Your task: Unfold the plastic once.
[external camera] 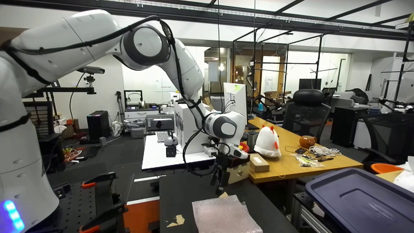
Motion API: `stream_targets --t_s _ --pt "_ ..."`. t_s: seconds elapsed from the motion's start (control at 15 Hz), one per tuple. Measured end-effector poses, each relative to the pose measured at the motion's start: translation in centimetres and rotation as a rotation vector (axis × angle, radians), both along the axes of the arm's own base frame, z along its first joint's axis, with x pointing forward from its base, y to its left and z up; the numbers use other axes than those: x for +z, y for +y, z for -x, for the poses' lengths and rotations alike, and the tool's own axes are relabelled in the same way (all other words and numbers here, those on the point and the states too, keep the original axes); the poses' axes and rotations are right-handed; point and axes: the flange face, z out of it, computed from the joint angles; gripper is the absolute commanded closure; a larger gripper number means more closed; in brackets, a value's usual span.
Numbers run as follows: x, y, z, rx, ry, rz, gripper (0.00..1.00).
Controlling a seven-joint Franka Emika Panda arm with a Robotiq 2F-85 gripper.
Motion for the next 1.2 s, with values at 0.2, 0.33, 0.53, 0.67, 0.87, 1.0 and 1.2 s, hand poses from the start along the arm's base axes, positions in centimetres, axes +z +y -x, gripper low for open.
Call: stream_targets --t_s 0.2,0.33,0.53,0.67,0.87,1.0,1.2 --pt "-0.1 1.0 -1.0 0.001 -0.02 -0.019 0.0" --pt "-1.0 1.5 -1.2 -0.011 -0.018 -0.033 0.0" --pt "-3.5 1.8 -0.9 -0.047 0.003 -0.05 0.0" --pt "-5.0 1.9 -0.7 -0.089 0.012 -0.052 0.0" --pt "-6.5 1.9 -0.7 -0.162 0.014 -0.036 0.26" --pt "-6.8 1.8 -1.0 -0.204 0.009 -0.016 0.42" --pt "-6.9 1.7 -1.4 -0.245 -0.001 0.009 0.65"
